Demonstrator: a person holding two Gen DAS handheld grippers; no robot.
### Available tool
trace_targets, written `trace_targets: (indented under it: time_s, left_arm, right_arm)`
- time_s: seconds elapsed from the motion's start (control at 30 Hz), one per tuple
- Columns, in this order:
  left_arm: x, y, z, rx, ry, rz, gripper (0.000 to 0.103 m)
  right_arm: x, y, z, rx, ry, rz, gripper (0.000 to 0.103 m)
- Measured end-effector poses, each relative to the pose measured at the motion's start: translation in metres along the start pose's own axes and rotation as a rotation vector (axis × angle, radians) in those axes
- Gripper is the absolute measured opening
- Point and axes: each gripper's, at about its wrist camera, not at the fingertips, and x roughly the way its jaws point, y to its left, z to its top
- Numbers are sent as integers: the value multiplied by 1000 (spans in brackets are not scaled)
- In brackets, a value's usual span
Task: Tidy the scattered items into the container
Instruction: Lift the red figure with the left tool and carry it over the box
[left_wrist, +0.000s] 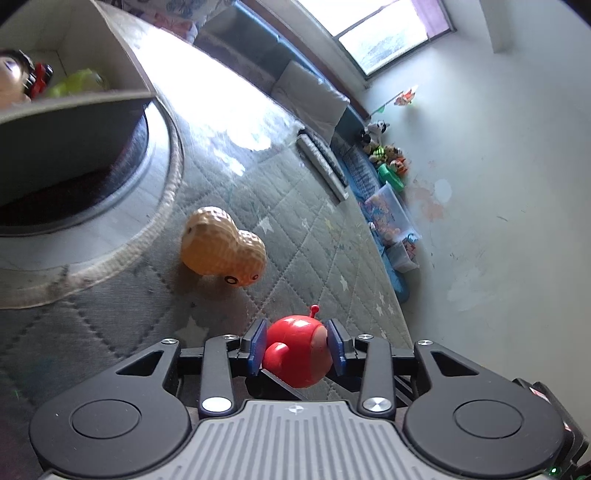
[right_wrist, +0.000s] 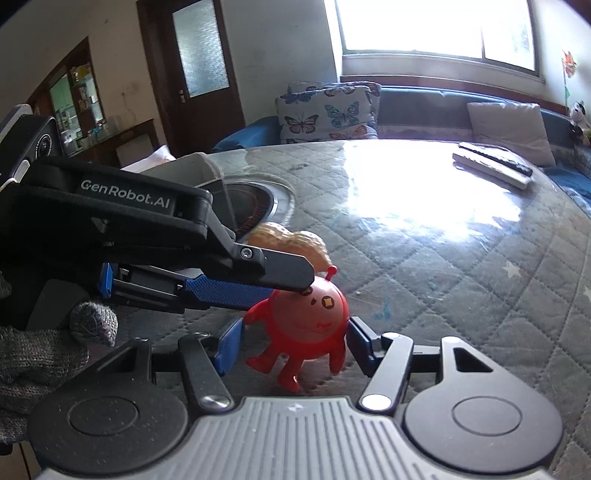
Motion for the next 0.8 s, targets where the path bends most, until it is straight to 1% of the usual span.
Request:
trace_targets:
  time_s: [0.13, 0.37, 0.5, 0.6, 0.7, 0.8]
  left_arm:
    - [-31, 1, -2, -1, -64, 11, 39]
    - [-104, 12, 9, -18, -242, 61, 39]
    - [-148, 29, 21, -51, -350, 101, 39]
    - [-175, 46, 32, -86, -414, 130, 39]
    - [-196, 65, 42, -119, -452, 162, 37]
    - [-203, 84, 50, -145, -462, 203, 37]
  right_arm:
    - [-4, 22, 10, -53, -14, 35, 62]
    - [-1, 85, 46, -191, -58, 136, 62]
    - [12, 126, 71, -262, -87, 208, 62]
    - [27, 156, 86, -302, -98, 258, 62]
    - [45, 181, 97, -332, -93, 301, 62]
    - [65, 196, 103, -339, -68, 338, 62]
